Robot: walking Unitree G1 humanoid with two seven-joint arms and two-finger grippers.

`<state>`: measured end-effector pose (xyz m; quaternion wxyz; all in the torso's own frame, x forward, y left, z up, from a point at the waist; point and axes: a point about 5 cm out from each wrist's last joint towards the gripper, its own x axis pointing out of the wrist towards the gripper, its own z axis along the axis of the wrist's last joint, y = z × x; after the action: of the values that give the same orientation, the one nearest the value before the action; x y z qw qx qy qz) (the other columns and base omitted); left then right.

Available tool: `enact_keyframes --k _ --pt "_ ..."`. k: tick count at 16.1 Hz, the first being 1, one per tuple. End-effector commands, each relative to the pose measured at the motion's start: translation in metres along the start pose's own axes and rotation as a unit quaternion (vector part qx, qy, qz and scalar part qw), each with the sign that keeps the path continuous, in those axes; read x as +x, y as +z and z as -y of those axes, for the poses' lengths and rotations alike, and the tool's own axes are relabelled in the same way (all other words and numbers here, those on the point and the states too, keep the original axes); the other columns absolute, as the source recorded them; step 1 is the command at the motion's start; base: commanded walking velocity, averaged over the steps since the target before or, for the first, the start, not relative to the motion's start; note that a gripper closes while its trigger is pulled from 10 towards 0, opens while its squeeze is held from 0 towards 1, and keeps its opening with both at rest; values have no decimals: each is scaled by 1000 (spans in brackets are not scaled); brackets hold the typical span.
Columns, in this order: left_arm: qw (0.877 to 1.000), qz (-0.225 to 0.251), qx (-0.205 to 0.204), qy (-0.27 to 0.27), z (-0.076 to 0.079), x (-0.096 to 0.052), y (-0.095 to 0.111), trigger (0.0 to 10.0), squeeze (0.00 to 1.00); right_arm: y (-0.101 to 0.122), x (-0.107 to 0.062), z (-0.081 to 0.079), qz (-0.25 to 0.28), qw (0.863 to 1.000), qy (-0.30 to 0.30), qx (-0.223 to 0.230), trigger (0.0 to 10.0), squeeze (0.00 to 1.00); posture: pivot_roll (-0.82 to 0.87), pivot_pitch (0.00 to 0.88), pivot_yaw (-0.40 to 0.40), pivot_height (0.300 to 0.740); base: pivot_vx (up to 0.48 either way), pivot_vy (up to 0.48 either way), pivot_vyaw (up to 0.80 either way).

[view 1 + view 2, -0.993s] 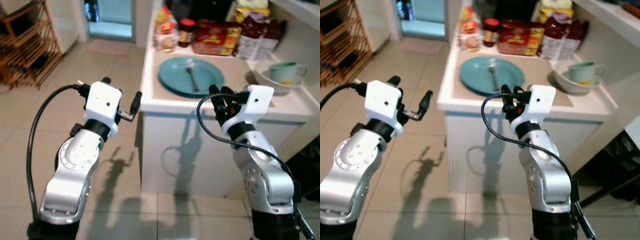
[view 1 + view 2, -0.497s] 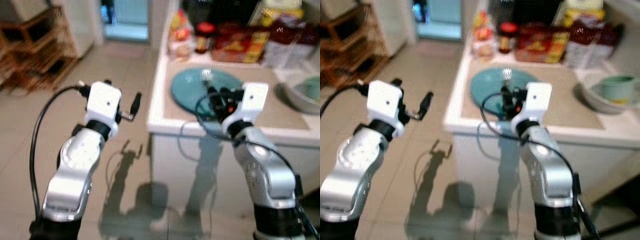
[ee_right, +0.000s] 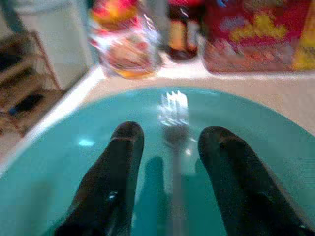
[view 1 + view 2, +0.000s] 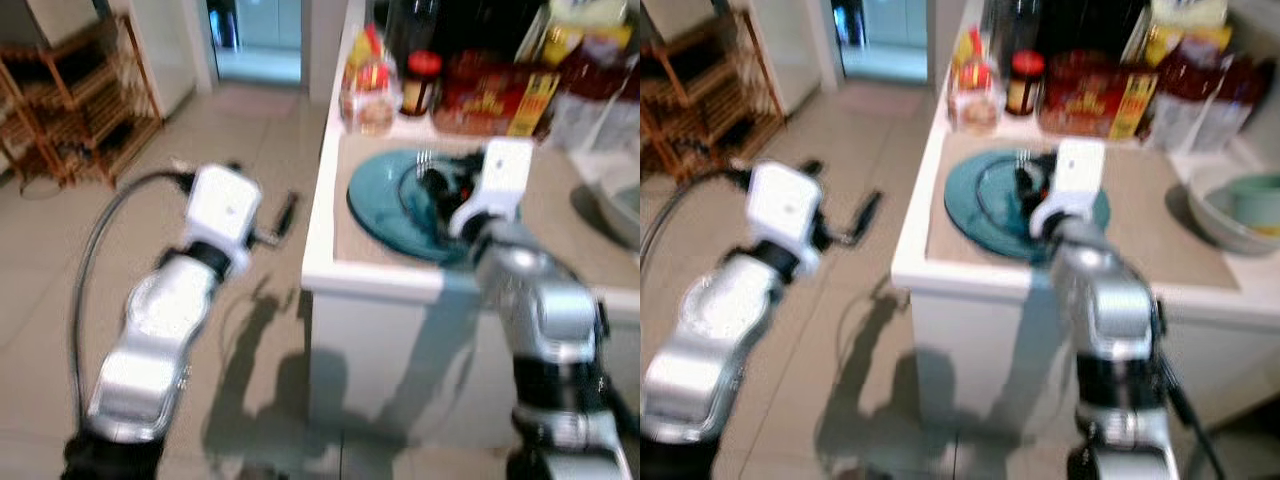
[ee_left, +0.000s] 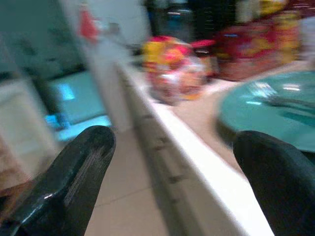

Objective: Setting the table

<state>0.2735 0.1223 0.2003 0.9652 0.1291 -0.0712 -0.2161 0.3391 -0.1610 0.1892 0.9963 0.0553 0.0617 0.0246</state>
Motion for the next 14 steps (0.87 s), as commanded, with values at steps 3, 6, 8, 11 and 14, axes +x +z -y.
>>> enact_keyframes --k 3,6,8,11,14 --pt "998 25 -4 -57 10 5 15 10000 0 9 16 9 -22 1000 -19 4 10000 1000 137 0 -15 740 0 0 0" --pt "993 17 4 -115 23 4 13 10000 0 10 30 15 -55 998 -22 -6 10000 1000 138 0 -17 740 0 0 0" --pt "992 19 -4 -123 26 5 14 10000 0 13 39 16 -65 998 -15 -7 10000 1000 131 0 -16 740 0 0 0" --pt "992 17 -1 -127 26 6 14 10000 0 14 50 10 -88 995 0 -36 10000 1000 134 0 -21 740 0 0 0" --pt "992 18 3 -123 25 5 15 10000 0 10 58 5 -149 988 2 -26 10000 0 144 0 -38 740 0 0 0"
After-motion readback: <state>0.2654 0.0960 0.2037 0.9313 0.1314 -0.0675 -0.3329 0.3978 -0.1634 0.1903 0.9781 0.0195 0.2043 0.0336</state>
